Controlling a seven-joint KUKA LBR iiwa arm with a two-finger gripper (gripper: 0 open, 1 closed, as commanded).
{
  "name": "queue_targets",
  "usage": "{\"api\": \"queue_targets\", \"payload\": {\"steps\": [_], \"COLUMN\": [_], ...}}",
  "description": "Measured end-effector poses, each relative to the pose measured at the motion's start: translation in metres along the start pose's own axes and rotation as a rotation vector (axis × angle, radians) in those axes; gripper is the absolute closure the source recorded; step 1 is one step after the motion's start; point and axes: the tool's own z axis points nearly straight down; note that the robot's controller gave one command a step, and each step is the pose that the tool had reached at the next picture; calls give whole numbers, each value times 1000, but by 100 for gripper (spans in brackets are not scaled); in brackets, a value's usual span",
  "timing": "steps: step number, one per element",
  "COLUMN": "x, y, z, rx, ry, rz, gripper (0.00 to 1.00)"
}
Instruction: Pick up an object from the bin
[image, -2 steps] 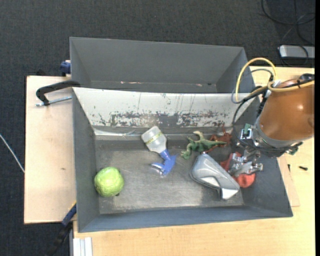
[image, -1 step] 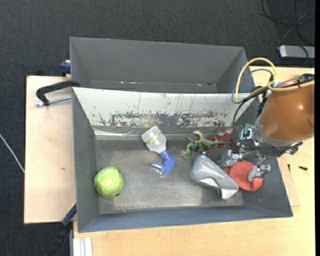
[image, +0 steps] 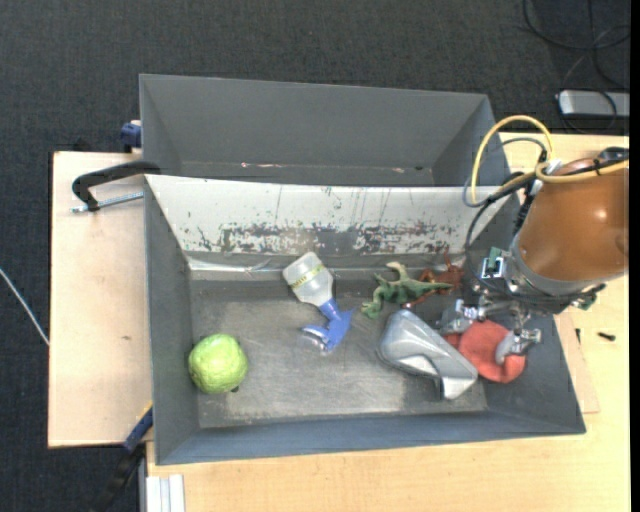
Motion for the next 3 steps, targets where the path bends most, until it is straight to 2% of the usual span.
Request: {"api": "queue_targets", "payload": {"steps": [1, 2, 3], "x": [-2, -13, -2], "y": [2, 6, 2], "z": [27, 26, 27], "rx": [-2, -7, -4], "ry": [-1, -21, 0], "rz": [-470, -472, -471], "gripper": [100, 0, 100]}}
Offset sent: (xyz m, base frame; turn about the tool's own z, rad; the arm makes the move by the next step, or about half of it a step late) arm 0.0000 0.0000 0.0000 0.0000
